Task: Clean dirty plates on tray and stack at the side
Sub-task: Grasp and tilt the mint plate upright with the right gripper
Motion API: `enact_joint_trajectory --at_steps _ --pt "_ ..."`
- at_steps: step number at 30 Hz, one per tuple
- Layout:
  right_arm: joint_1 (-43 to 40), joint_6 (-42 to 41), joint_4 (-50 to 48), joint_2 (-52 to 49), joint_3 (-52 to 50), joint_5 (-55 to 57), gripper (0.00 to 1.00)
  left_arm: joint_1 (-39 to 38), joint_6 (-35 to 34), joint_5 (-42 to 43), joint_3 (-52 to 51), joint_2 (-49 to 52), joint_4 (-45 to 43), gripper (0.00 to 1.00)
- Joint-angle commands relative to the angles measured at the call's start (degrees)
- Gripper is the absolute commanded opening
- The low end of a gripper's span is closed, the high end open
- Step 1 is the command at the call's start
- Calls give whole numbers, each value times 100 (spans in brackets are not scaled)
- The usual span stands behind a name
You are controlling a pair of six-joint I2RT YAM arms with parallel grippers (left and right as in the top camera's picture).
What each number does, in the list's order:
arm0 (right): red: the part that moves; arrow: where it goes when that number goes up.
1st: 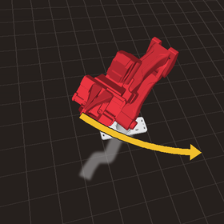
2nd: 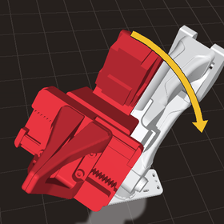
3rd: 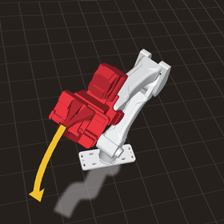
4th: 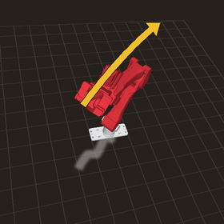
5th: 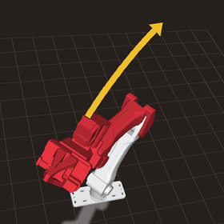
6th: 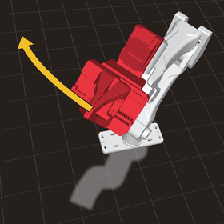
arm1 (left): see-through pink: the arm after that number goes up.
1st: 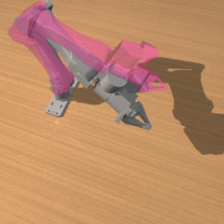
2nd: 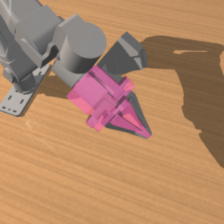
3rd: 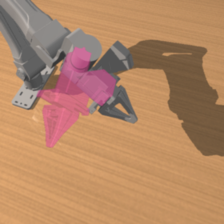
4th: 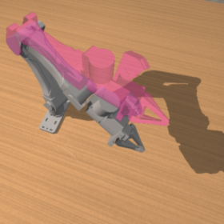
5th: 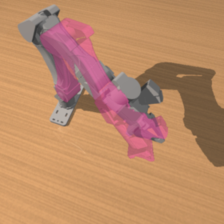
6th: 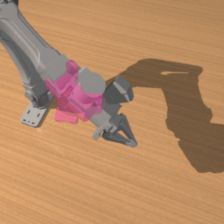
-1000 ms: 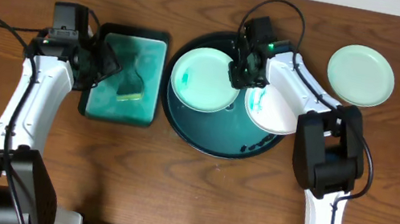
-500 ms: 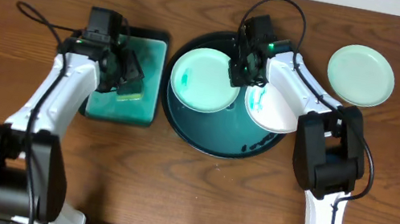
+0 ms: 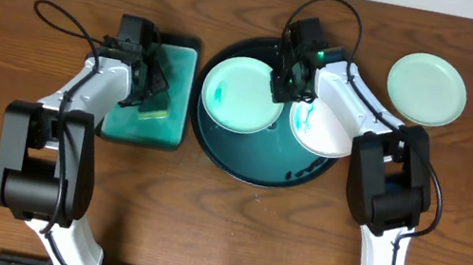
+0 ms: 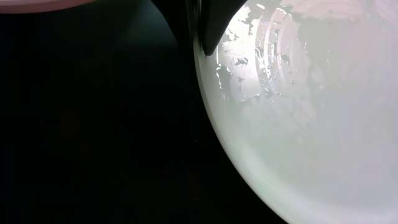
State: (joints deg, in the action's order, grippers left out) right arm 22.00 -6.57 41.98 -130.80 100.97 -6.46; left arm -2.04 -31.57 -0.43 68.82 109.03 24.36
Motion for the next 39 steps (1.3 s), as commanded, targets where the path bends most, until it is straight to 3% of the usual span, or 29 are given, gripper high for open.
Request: enact_joint_trajectory --at_steps 1,6,11,16,23,39 --pt "61 15 57 17 -70 144 1 -4 -68 -151 -35 28 24 58" --pt "61 17 50 17 -70 146 1 -9 -68 -146 -35 28 48 55" --pt "61 15 63 17 -70 144 1 -9 -66 146 -35 31 240 36" --pt "61 17 61 17 -70 146 1 -31 -42 125 -35 31 341 7" --pt "61 17 90 17 -70 146 1 -13 -7 81 13 -192 299 7" --pt "61 15 109 17 -70 144 1 -20 44 83 15 -1738 452 7"
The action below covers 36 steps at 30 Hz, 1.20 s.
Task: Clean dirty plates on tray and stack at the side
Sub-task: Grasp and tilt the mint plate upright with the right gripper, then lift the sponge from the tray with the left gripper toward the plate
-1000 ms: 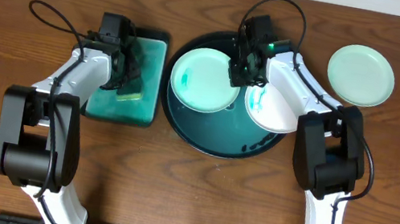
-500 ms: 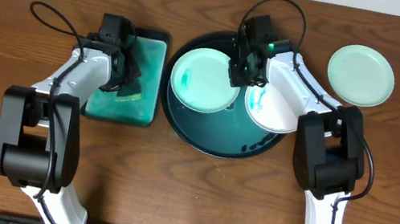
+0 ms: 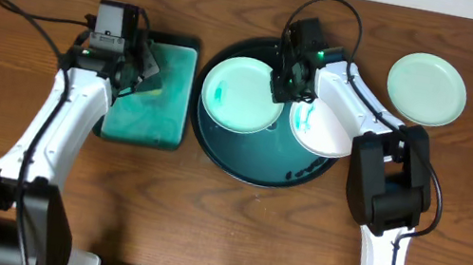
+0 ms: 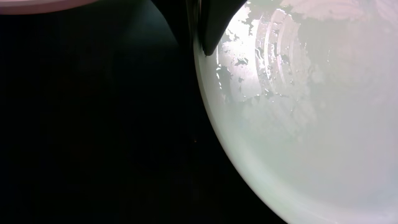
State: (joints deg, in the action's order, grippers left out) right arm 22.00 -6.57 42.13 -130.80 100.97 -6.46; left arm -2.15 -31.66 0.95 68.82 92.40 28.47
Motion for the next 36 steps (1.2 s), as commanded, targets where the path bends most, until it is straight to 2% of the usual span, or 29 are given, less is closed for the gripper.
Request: enact_joint_trajectory --at_steps 1,11,20,24,27,36 --pt "61 15 92 17 -70 144 1 -9 52 -57 -7 -57 39 7" --pt "61 -24 74 17 -70 118 1 4 173 -269 -142 909 -61 7" --pt "61 -28 94 17 -70 35 1 -188 485 -245 92 -271 214 7" --pt "61 -26 90 17 -70 -31 1 -483 459 -98 90 -492 195 7" --pt "61 -24 92 17 -70 -181 1 -769 192 81 59 -393 87 7" --pt "61 -20 94 17 -70 -586 1 -1805 -24 356 48 444 -1082 7"
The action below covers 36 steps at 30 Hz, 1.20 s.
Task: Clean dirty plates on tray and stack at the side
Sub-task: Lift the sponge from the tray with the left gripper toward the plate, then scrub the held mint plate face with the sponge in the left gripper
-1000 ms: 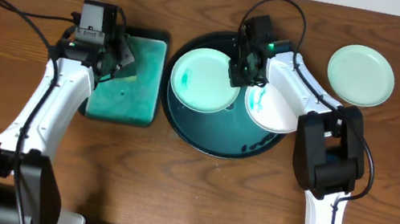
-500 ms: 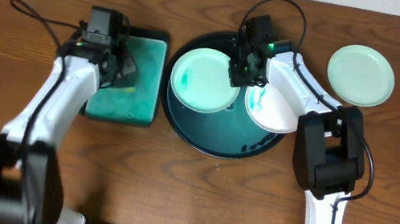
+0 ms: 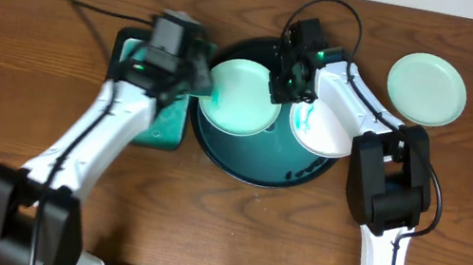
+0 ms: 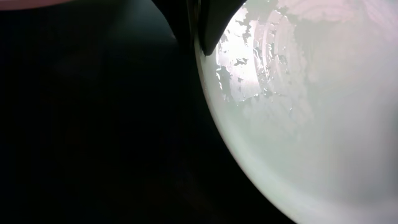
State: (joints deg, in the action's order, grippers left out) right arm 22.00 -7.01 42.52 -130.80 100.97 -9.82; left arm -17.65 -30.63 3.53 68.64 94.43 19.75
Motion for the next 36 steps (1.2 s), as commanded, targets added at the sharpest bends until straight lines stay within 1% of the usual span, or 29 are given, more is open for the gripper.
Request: enact_joint_trajectory --at_steps 1,5,10,17,21,23,26,28,31,34,36 --pt "61 22 57 17 -70 -249 1 -365 -175 98 66 376 -343 7" --pt "61 22 59 17 -70 -247 1 -680 -487 96 66 870 -776 7" --pt "61 24 83 17 -70 -245 1 -844 -529 35 66 1296 -1095 7" --pt "55 26 96 17 -70 -238 1 -841 -479 -1130 59 1744 -1040 7" --pt "55 42 120 17 -70 -221 1 -831 11 -1469 59 1987 -1060 7" --pt "55 44 151 17 -70 -219 1 -815 264 -1827 59 2061 -994 7" --pt "55 44 208 17 -70 -197 1 -750 391 -2430 59 2046 -848 7" --pt "55 42 229 17 -70 -197 1 -678 643 -2614 61 2006 -850 7" --pt "55 42 247 17 -70 -197 1 -535 957 -2677 63 1864 -850 7" --pt "55 42 247 17 -70 -197 1 -437 1003 -2649 66 1683 -850 7" --pt "55 42 245 17 -70 -197 1 -424 1003 -2343 66 1580 -879 7"
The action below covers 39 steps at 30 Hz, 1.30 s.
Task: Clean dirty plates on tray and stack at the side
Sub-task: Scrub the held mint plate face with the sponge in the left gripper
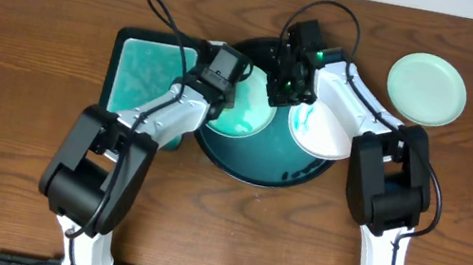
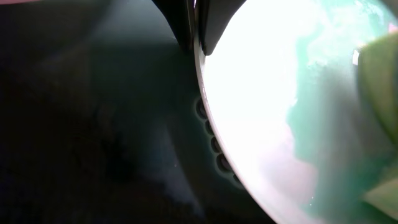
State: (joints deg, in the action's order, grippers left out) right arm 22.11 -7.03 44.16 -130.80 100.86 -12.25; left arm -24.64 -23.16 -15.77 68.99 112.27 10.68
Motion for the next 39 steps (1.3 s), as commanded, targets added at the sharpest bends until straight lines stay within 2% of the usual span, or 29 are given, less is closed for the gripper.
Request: enact_joint_trajectory --at_steps 1,7,11,17,24,29,33,39 --pt "44 44 79 17 -59 46 1 278 256 -175 31 -249 2 7" --pt "44 44 63 17 -59 44 1 271 142 2385 31 -254 -348 7" --pt "44 44 63 17 -59 44 1 271 -4 3285 31 -254 -525 7" --pt "44 44 63 17 -59 44 1 278 22 2793 -31 -70 -400 7" --pt "44 46 129 17 -59 48 1 284 203 588 -24 31 203 7" --pt "44 44 151 17 -59 149 1 284 472 -413 -7 -136 431 7" --pt "44 44 144 17 -59 149 1 271 466 -236 -7 -509 442 7" --pt "44 46 149 20 -33 149 1 280 212 1016 -7 -1257 426 7"
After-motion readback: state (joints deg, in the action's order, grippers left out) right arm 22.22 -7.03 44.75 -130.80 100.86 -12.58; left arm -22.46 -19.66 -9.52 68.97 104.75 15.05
